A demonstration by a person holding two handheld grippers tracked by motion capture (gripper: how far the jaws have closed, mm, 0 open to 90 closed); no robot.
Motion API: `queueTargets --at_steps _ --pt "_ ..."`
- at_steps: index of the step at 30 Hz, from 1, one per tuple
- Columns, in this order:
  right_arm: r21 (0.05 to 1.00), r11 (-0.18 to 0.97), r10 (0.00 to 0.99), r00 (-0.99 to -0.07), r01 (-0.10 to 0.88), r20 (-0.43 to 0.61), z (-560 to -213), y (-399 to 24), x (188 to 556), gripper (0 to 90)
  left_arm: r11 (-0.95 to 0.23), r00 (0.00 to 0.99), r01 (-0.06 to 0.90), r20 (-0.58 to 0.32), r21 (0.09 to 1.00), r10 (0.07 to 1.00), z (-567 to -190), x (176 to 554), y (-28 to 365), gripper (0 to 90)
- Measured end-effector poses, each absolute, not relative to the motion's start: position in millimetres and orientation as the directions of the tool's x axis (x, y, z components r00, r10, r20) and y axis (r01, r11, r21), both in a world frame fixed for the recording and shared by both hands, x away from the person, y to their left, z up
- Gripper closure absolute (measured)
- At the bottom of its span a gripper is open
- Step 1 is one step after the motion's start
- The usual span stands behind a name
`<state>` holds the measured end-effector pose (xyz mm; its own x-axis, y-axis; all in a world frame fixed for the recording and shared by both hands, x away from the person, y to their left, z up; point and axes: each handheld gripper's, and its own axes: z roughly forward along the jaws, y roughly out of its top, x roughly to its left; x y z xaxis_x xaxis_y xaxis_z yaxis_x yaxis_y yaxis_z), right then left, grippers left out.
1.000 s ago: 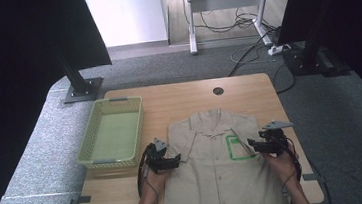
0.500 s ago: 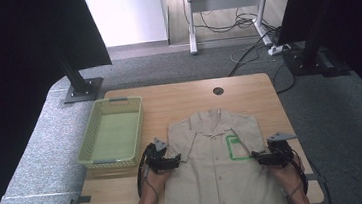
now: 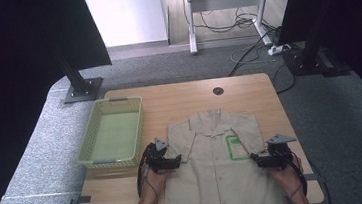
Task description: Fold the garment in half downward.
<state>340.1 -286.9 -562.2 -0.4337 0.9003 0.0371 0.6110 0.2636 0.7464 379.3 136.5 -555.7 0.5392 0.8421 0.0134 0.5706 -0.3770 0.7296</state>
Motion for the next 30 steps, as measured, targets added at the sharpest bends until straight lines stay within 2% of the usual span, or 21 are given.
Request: queueTargets --at_steps 5,7,12,17,20,29,30 --pt "0.751 0.243 0.902 -0.428 0.614 0.058 -556.5 -290.0 339.1 14.8 -0.375 0.547 0.566 0.006 0.734 0.837 -555.5 378.7 138.3 7.6" --pt "0.759 0.239 0.902 -0.428 0.605 0.057 -553.8 -290.9 338.1 14.8 -0.379 0.555 0.561 0.006 0.736 0.832 -555.0 378.3 139.0 11.7" --pt "0.785 0.216 0.910 -0.411 0.581 0.053 -545.5 -295.1 339.0 14.8 -0.339 0.562 0.556 -0.044 0.759 0.826 -545.1 384.2 139.0 12.2" --pt "0.785 0.192 0.924 -0.377 0.589 0.058 -546.1 -299.5 353.3 14.1 -0.355 0.553 0.557 -0.017 0.751 0.833 -550.1 390.7 137.4 11.1" --pt "0.748 0.225 0.934 -0.358 0.624 0.017 -558.1 -296.6 367.9 13.9 -0.393 0.562 0.555 0.018 0.734 0.827 -555.3 391.2 135.6 10.1" --pt "0.743 0.215 0.937 -0.348 0.634 0.025 -562.9 -297.4 359.8 12.5 -0.387 0.552 0.560 0.018 0.732 0.833 -555.4 383.0 138.1 10.0" --pt "0.743 0.215 0.937 -0.348 0.634 0.025 -562.9 -297.4 359.8 12.5 -0.386 0.550 0.561 0.019 0.733 0.835 -555.5 369.4 143.3 10.0"
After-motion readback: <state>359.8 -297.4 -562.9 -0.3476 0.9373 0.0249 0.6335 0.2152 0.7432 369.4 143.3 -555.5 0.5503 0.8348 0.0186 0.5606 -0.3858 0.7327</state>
